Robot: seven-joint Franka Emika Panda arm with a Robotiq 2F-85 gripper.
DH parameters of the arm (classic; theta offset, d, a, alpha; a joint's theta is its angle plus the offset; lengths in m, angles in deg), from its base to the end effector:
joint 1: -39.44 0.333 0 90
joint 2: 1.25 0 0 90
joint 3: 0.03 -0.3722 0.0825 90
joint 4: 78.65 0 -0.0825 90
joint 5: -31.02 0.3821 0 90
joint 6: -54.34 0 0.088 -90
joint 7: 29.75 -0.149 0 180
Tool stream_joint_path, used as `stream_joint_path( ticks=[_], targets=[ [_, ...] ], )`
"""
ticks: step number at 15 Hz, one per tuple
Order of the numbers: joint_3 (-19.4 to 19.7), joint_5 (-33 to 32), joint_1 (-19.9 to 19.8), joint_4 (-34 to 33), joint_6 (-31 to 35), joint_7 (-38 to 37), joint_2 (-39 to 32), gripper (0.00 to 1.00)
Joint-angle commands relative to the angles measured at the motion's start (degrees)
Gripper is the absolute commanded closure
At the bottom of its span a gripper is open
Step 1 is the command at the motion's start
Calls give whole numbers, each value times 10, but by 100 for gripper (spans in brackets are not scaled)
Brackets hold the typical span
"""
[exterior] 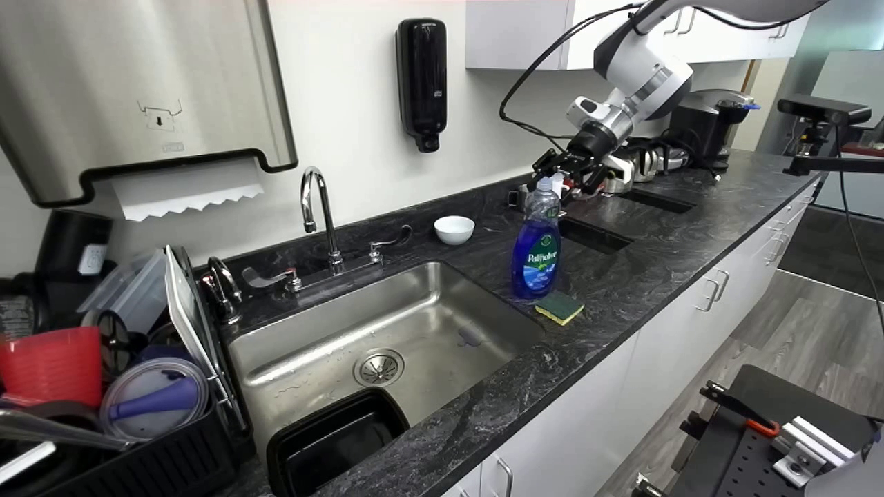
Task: Pour the liquid soap into the sink
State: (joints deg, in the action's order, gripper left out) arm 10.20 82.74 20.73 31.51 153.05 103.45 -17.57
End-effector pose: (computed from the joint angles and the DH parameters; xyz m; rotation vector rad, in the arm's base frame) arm 0.5595 -0.1822 0.3715 -1.8246 -1.6040 -0.9254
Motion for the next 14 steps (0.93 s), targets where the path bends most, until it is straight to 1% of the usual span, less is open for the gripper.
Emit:
stream_joint_path(
  ticks=[1,7,14],
  targets=[
    [4,9,-5,-7,-15,23,-4,0],
    [18,-9,-5,-8,-3,21,-3,0],
    [39,-50,-11,-12,2,12,-3,0]
  ],
)
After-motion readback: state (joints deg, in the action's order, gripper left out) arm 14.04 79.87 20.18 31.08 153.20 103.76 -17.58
